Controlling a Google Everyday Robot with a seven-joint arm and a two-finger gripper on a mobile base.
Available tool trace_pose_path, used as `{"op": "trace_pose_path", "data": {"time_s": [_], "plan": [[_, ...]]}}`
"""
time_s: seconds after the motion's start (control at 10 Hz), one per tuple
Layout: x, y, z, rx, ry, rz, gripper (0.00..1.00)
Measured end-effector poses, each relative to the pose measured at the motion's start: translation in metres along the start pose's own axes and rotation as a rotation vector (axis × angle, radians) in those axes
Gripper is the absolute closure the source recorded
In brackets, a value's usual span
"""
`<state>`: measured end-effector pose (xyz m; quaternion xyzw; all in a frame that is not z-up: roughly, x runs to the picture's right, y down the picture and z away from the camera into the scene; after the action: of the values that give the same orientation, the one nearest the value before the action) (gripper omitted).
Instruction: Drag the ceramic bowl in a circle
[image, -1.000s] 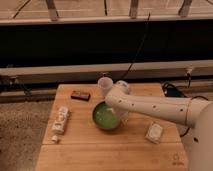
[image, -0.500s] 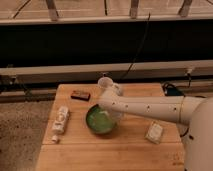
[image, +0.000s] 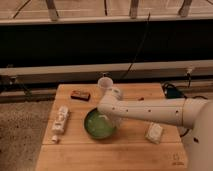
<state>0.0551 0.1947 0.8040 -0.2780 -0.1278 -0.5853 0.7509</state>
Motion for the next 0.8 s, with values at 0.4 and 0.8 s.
{"op": "trace_pose_path", "data": {"time_s": [0.4,0.8], "plan": [[-0.010,0.026,0.006,0.003,-0.011,-0.017,1.00],[-0.017,0.013,0.000,0.008,-0.013,-0.034,1.00]]}}
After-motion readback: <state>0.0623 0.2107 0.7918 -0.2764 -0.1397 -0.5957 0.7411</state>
